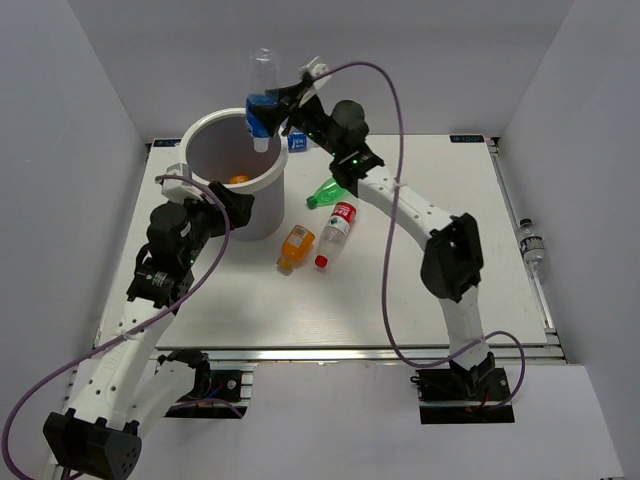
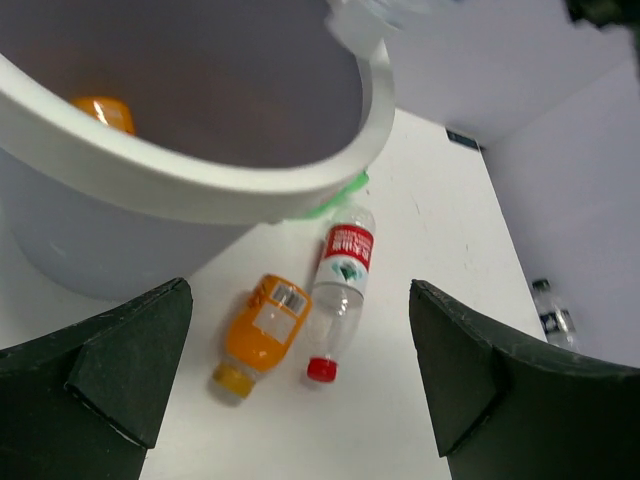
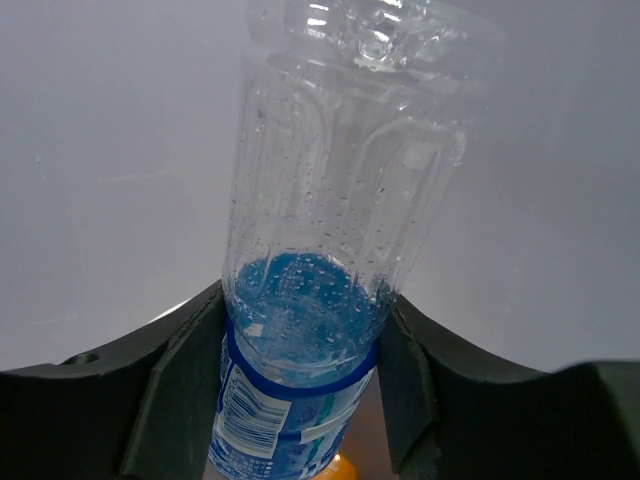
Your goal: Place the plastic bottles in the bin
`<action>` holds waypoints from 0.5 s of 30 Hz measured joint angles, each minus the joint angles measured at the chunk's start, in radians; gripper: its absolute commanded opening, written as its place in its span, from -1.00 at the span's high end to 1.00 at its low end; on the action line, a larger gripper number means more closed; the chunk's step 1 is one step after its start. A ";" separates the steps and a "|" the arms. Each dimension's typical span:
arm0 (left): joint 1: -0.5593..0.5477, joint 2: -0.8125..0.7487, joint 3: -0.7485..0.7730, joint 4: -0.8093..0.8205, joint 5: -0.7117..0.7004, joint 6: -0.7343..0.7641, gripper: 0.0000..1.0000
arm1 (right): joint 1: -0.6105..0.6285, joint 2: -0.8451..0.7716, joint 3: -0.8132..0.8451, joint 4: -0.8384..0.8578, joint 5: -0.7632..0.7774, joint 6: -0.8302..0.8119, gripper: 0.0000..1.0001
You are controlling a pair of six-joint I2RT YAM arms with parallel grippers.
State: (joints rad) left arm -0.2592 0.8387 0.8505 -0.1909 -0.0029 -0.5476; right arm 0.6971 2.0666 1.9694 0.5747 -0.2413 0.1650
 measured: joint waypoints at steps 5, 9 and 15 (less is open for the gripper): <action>0.000 0.011 -0.062 0.010 0.063 -0.027 -0.96 | 0.026 0.138 0.114 -0.119 -0.023 -0.011 -0.79; -0.001 0.021 -0.092 0.012 0.099 -0.032 -0.96 | 0.035 0.147 0.142 -0.240 -0.021 -0.034 -0.79; -0.028 0.060 -0.119 0.043 0.149 -0.029 -0.96 | 0.033 0.058 0.180 -0.354 -0.040 -0.040 -0.79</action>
State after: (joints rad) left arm -0.2871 0.8989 0.7315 -0.1482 0.1459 -0.5762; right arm 0.7303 2.1246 2.1490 0.2203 -0.2817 0.1246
